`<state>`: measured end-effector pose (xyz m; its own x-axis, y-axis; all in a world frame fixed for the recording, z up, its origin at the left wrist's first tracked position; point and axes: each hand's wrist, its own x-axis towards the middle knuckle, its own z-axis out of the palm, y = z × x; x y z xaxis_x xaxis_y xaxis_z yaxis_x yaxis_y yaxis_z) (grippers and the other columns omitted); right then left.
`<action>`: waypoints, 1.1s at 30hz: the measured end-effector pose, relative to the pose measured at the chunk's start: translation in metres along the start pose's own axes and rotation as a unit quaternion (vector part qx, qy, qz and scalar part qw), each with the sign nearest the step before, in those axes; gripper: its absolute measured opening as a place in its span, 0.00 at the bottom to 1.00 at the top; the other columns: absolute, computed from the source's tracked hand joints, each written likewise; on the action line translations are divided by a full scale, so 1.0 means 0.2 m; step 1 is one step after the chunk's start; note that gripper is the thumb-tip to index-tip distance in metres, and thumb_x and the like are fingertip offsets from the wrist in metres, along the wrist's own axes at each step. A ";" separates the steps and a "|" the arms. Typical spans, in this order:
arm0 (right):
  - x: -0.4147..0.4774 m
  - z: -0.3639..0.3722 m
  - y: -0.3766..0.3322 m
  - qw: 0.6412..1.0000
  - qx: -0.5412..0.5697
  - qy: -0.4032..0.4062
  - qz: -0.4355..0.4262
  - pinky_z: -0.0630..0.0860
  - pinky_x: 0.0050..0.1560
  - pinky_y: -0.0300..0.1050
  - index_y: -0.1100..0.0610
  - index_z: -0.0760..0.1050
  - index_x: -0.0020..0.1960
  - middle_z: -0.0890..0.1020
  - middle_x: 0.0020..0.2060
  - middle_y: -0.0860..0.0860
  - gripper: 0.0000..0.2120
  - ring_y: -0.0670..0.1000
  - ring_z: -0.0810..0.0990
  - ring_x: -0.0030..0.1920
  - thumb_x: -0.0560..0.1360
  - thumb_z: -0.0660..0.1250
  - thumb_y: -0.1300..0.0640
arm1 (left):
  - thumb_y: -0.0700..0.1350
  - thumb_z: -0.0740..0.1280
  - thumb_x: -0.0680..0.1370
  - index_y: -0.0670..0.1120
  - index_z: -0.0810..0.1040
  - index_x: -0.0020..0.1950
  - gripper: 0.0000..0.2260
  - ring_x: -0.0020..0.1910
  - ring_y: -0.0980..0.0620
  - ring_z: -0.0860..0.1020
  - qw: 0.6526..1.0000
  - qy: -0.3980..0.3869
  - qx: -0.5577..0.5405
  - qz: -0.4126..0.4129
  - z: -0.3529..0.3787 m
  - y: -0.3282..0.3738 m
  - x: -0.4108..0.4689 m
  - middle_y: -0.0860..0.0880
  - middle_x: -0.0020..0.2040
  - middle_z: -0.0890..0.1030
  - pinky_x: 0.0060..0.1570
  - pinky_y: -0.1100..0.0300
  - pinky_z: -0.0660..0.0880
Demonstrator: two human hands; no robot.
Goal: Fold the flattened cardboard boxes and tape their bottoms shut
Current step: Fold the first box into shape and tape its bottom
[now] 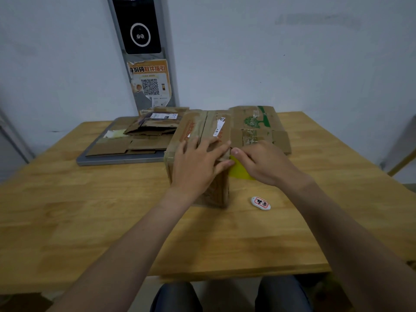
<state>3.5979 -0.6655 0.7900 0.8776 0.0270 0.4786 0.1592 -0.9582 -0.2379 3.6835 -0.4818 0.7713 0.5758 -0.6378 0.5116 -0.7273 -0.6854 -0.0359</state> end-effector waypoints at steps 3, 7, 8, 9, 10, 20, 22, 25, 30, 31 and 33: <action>-0.04 -0.03 0.03 0.997 0.071 -0.037 -0.015 0.67 0.33 0.49 0.46 0.76 0.37 0.77 0.29 0.48 0.16 0.47 0.74 0.31 0.81 0.63 0.43 | 0.70 0.46 0.78 0.64 0.73 0.75 0.30 0.73 0.46 0.71 1.000 0.010 -0.011 0.002 0.00 -0.02 -0.01 0.55 0.73 0.76 0.69 0.44 0.66; -0.10 -0.03 0.08 0.988 0.146 -0.041 -0.032 0.68 0.32 0.50 0.52 0.79 0.40 0.76 0.27 0.51 0.13 0.52 0.72 0.29 0.76 0.67 0.44 | 0.69 0.48 0.79 0.64 0.73 0.75 0.29 0.74 0.47 0.69 1.000 0.011 -0.020 -0.007 0.01 -0.01 -0.01 0.56 0.73 0.75 0.72 0.44 0.64; -0.11 -0.04 0.09 0.988 0.150 -0.023 -0.037 0.67 0.32 0.50 0.51 0.78 0.38 0.74 0.26 0.50 0.13 0.51 0.71 0.28 0.76 0.68 0.45 | 0.70 0.47 0.79 0.65 0.72 0.75 0.29 0.75 0.47 0.69 1.000 0.007 -0.022 -0.009 0.01 -0.01 -0.01 0.57 0.74 0.75 0.72 0.44 0.63; -0.12 -0.04 0.09 0.989 0.144 0.001 -0.043 0.68 0.31 0.50 0.48 0.76 0.35 0.74 0.26 0.48 0.12 0.48 0.71 0.28 0.76 0.69 0.45 | 0.70 0.47 0.78 0.65 0.72 0.75 0.29 0.75 0.48 0.68 1.000 0.003 -0.023 -0.011 0.01 -0.01 -0.01 0.57 0.74 0.74 0.73 0.44 0.63; -0.12 -0.05 0.10 0.990 0.134 0.022 -0.049 0.69 0.31 0.50 0.46 0.74 0.34 0.73 0.25 0.45 0.13 0.47 0.72 0.28 0.76 0.70 0.45 | 0.71 0.46 0.78 0.65 0.71 0.75 0.30 0.76 0.48 0.67 1.000 0.001 -0.025 -0.014 0.00 -0.01 -0.01 0.58 0.74 0.74 0.73 0.44 0.62; -0.09 -0.06 0.12 0.998 0.024 0.010 0.052 0.67 0.31 0.47 0.54 0.75 0.33 0.74 0.26 0.50 0.22 0.51 0.73 0.31 0.75 0.67 0.37 | 0.72 0.46 0.79 0.65 0.69 0.77 0.30 0.77 0.50 0.66 0.999 -0.005 -0.030 -0.010 0.00 -0.01 -0.01 0.59 0.76 0.72 0.73 0.46 0.61; -0.04 -0.03 0.09 0.999 -0.015 0.004 0.051 0.63 0.29 0.45 0.56 0.73 0.33 0.73 0.26 0.51 0.25 0.52 0.73 0.31 0.75 0.68 0.37 | 0.72 0.43 0.79 0.65 0.67 0.78 0.31 0.78 0.49 0.65 0.999 -0.016 -0.032 -0.010 0.00 -0.01 -0.01 0.59 0.77 0.71 0.74 0.46 0.60; 0.02 0.01 0.03 0.998 -0.035 -0.004 0.045 0.58 0.28 0.44 0.56 0.68 0.30 0.68 0.24 0.50 0.25 0.48 0.68 0.27 0.73 0.68 0.38 | 0.71 0.40 0.79 0.66 0.65 0.78 0.31 0.80 0.47 0.64 0.999 -0.022 -0.044 -0.007 -0.01 -0.03 -0.02 0.60 0.78 0.69 0.75 0.46 0.60; 0.07 0.03 0.02 0.997 -0.044 -0.010 0.062 0.62 0.28 0.43 0.58 0.69 0.30 0.68 0.24 0.50 0.23 0.53 0.71 0.29 0.69 0.67 0.39 | 0.66 0.41 0.83 0.62 0.66 0.80 0.29 0.81 0.46 0.62 0.996 -0.047 -0.068 0.023 -0.03 -0.06 -0.02 0.59 0.79 0.67 0.77 0.48 0.59; 0.07 0.03 0.02 0.997 -0.040 -0.013 0.069 0.64 0.29 0.44 0.57 0.70 0.31 0.70 0.25 0.49 0.22 0.54 0.72 0.31 0.69 0.69 0.40 | 0.63 0.44 0.85 0.60 0.67 0.80 0.27 0.80 0.46 0.62 0.995 -0.039 -0.086 0.032 -0.03 -0.06 -0.02 0.58 0.79 0.67 0.76 0.48 0.60; 0.09 0.01 0.02 0.996 -0.025 -0.018 0.079 0.73 0.36 0.48 0.50 0.75 0.37 0.74 0.31 0.45 0.15 0.53 0.77 0.39 0.69 0.74 0.41 | 0.56 0.54 0.86 0.54 0.68 0.80 0.22 0.79 0.46 0.64 0.983 0.003 -0.183 0.026 -0.02 -0.09 -0.05 0.53 0.79 0.69 0.75 0.46 0.63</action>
<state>3.6152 -0.6684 0.7965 0.9056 -0.1169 0.4077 -0.0049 -0.9641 -0.2655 3.6889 -0.4625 0.7714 0.5330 -0.6655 0.5225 -0.8419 -0.4785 0.2494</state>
